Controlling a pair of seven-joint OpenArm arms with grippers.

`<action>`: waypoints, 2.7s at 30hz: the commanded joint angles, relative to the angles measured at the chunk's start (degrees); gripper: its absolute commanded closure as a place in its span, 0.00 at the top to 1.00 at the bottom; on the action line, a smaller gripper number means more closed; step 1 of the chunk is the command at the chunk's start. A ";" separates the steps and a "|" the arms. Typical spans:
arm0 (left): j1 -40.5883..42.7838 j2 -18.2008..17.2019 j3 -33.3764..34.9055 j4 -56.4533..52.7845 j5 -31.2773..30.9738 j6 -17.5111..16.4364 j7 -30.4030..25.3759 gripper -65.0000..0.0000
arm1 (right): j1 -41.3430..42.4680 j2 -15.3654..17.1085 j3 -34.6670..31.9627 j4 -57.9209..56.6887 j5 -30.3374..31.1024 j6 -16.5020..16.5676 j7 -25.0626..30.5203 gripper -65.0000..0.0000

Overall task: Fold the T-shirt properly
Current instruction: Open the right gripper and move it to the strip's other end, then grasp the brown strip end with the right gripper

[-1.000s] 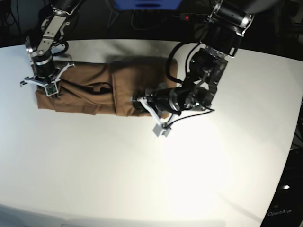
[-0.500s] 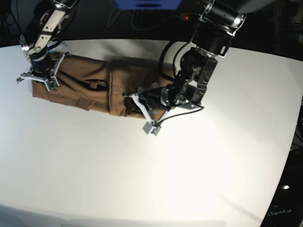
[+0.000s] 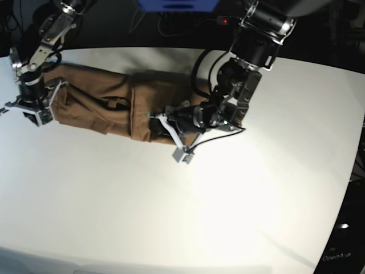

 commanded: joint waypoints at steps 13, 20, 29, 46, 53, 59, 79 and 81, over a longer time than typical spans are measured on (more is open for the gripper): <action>4.17 -4.87 -0.21 -0.02 2.21 1.64 0.96 0.06 | 11.03 5.26 7.21 -5.90 7.44 -0.75 -9.41 0.36; 6.28 -6.63 -0.38 0.24 2.13 1.55 0.96 0.06 | 16.66 14.58 2.20 -12.58 25.55 -0.75 -35.61 0.39; 6.28 -6.71 -3.20 -0.11 2.48 1.90 0.88 0.06 | 25.80 29.35 1.49 -18.47 71.08 -0.75 -83.08 0.40; 6.55 -9.09 -6.98 -0.11 2.48 1.55 1.05 0.06 | 14.82 26.01 2.81 -24.98 93.68 -0.75 -85.32 0.72; 6.55 -8.82 -6.98 -0.02 2.30 1.55 1.23 0.06 | 14.73 23.90 1.67 -24.98 93.59 -0.75 -85.32 0.72; 6.55 -8.74 -6.89 0.24 2.13 1.55 1.49 0.06 | 13.58 21.79 1.67 -25.33 93.59 -0.75 -85.32 0.72; 6.55 -8.65 -7.07 0.50 1.95 1.72 1.58 0.06 | 12.44 15.98 -1.67 -25.33 93.59 -0.75 -85.32 0.67; 6.55 -8.65 -7.07 0.50 1.95 1.72 1.58 0.06 | 12.44 15.98 -1.67 -25.33 93.59 -0.75 -85.32 0.58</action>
